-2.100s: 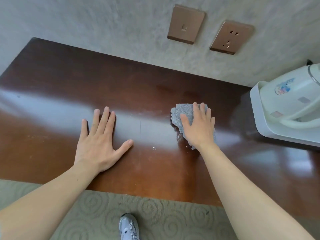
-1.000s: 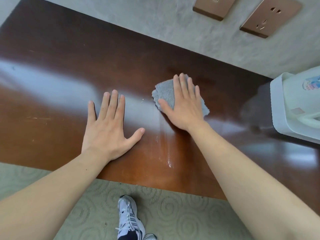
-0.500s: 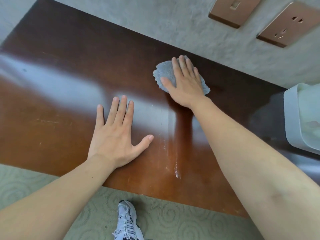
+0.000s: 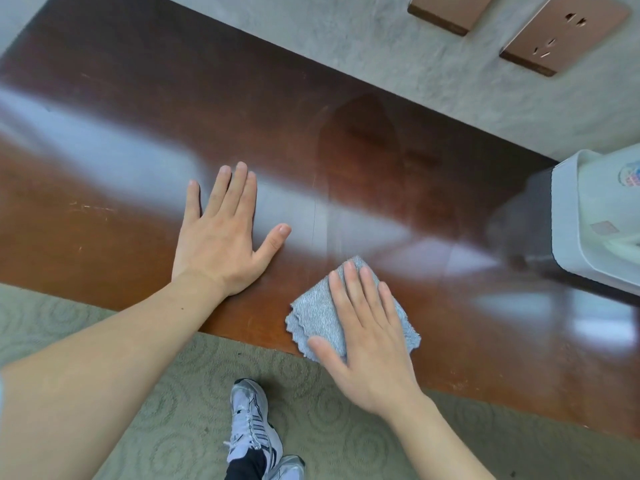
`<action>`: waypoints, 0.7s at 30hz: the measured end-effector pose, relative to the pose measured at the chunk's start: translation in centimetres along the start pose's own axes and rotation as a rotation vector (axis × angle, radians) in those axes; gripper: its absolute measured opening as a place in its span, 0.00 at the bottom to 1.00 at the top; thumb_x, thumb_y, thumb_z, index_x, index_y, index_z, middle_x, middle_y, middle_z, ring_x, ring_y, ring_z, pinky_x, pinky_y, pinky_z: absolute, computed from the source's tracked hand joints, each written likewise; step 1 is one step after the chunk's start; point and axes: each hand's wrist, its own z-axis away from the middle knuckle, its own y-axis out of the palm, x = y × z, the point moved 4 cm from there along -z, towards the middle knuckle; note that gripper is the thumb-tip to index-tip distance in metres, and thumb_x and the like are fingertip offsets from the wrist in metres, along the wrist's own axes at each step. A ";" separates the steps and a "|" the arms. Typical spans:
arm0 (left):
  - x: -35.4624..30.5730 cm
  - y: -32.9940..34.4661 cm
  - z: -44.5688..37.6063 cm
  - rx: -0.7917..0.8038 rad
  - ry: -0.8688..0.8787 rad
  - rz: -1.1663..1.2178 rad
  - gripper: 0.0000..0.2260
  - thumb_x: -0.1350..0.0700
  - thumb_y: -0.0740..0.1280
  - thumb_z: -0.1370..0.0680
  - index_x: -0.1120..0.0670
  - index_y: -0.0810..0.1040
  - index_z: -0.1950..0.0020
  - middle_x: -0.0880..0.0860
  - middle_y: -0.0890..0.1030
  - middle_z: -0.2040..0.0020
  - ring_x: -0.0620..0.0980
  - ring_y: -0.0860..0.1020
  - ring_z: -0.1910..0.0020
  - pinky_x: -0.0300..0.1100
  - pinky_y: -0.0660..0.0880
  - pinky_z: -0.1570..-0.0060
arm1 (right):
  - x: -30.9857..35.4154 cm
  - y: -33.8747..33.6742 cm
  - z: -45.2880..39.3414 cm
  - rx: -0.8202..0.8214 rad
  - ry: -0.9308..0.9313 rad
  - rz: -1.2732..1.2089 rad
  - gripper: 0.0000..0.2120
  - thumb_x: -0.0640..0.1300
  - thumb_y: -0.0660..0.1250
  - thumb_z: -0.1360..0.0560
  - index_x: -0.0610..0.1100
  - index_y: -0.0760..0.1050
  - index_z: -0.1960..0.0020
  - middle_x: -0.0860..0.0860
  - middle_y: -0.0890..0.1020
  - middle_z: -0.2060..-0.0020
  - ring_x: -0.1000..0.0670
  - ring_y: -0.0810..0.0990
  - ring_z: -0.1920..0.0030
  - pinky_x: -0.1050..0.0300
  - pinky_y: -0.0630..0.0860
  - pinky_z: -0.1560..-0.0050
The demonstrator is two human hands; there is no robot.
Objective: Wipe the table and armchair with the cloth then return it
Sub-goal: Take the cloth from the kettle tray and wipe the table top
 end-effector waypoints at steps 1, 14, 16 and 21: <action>0.0 0.0 0.0 0.003 -0.001 -0.002 0.43 0.29 0.32 0.23 0.55 0.47 0.17 0.53 0.48 0.17 0.51 0.45 0.18 0.59 0.43 0.22 | 0.1 0.2 -0.1 -0.004 0.021 0.021 0.36 0.66 0.47 0.19 0.48 0.43 0.18 0.50 0.45 0.19 0.49 0.42 0.19 0.44 0.44 0.23; 0.0 0.3 -0.3 0.041 0.000 -0.032 0.41 0.30 0.36 0.21 0.57 0.48 0.17 0.54 0.48 0.17 0.53 0.45 0.18 0.61 0.44 0.22 | -3.0 -3.6 -20.5 -0.102 0.117 0.079 0.40 0.68 0.49 0.22 0.47 0.44 0.18 0.48 0.47 0.19 0.48 0.41 0.20 0.46 0.42 0.21; 0.1 0.4 -0.3 0.045 0.003 -0.032 0.41 0.30 0.36 0.21 0.57 0.49 0.17 0.55 0.49 0.17 0.53 0.46 0.18 0.62 0.44 0.22 | -3.3 -4.3 -23.4 -0.132 0.134 0.080 0.39 0.67 0.49 0.21 0.46 0.45 0.18 0.47 0.48 0.19 0.47 0.43 0.19 0.46 0.42 0.21; 0.1 0.5 -0.4 0.047 0.017 -0.034 0.41 0.30 0.37 0.21 0.58 0.50 0.18 0.55 0.50 0.17 0.53 0.46 0.18 0.64 0.46 0.23 | -3.3 -5.6 -30.0 -0.184 0.196 0.080 0.36 0.64 0.47 0.19 0.45 0.46 0.19 0.46 0.50 0.19 0.45 0.46 0.19 0.45 0.44 0.21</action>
